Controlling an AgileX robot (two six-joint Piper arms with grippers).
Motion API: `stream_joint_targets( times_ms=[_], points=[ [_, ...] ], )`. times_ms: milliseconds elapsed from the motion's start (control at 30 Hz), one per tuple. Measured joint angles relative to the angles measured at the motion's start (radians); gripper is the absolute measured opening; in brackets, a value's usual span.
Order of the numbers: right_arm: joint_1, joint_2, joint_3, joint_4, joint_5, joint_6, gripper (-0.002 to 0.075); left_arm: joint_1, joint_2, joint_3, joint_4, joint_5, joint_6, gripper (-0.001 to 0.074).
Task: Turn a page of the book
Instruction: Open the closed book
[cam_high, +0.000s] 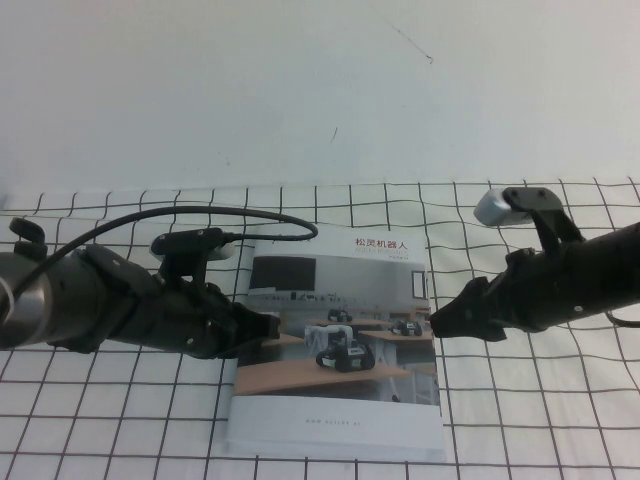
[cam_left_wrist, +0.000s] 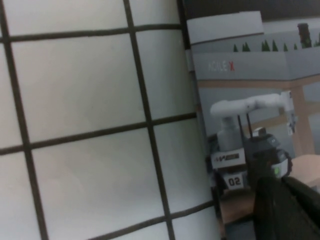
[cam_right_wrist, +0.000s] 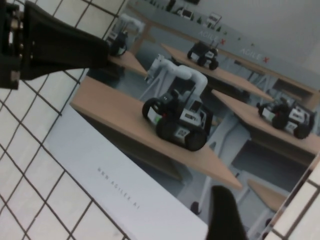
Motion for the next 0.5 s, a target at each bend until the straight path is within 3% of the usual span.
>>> stream_joint_targets(
  times_ms=[500],
  points=[
    [0.014, 0.175, -0.042, 0.055, -0.026, 0.002, 0.0412, 0.000, 0.004, 0.000, 0.000, -0.054, 0.029, -0.0003]
  ],
)
